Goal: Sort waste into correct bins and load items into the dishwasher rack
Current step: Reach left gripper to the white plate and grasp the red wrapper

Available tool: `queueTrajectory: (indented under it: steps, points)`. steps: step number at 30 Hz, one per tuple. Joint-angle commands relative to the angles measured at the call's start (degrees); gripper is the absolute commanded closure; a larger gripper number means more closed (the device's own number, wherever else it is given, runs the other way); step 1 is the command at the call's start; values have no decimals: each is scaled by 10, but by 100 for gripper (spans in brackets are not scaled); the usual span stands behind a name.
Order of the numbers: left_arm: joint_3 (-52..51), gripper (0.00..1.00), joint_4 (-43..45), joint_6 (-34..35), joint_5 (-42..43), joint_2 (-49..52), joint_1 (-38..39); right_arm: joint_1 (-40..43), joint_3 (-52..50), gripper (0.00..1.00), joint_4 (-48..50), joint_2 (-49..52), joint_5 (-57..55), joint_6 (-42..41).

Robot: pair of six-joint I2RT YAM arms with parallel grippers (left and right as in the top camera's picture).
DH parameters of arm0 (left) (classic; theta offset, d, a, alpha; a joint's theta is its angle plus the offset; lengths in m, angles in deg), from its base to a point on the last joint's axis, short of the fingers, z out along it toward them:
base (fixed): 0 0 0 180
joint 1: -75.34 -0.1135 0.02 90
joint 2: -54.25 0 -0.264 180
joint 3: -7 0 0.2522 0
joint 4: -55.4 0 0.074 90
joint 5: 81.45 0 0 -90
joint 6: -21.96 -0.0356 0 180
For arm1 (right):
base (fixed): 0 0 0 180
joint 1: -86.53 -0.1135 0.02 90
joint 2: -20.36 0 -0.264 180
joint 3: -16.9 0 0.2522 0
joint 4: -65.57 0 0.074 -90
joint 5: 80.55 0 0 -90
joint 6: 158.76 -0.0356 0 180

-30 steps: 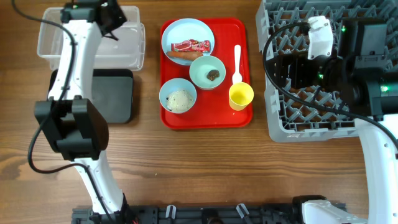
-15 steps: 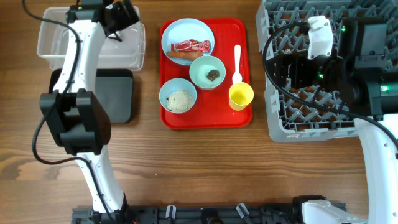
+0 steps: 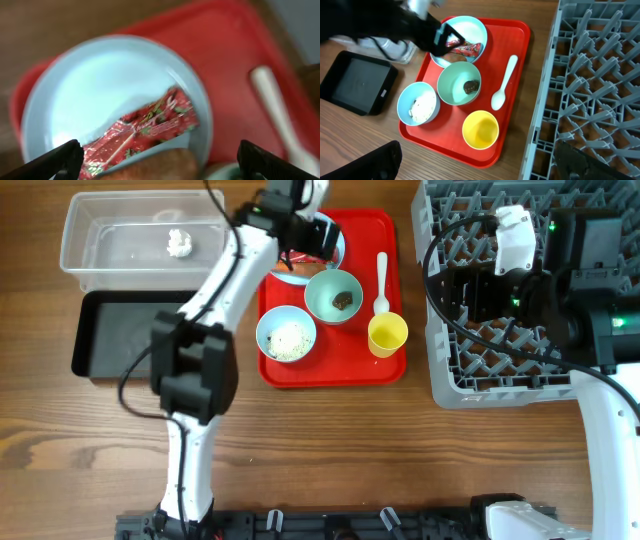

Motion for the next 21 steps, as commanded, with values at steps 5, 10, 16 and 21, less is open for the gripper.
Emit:
queueTrajectory:
  steps: [5,10,16,21]
  points:
    - [0,0,32,11,-33,73,-11,2,8,0,0,8,5,-9]
    - [0,2,41,50,-38,92,-11,2,8,0,-2,8,5,-9]
    - [0,12,41,67,-38,112,-11,2,8,0,-3,8,5,-8]
    - [0,41,37,67,-38,119,-11,2,8,0,-2,8,5,-8]
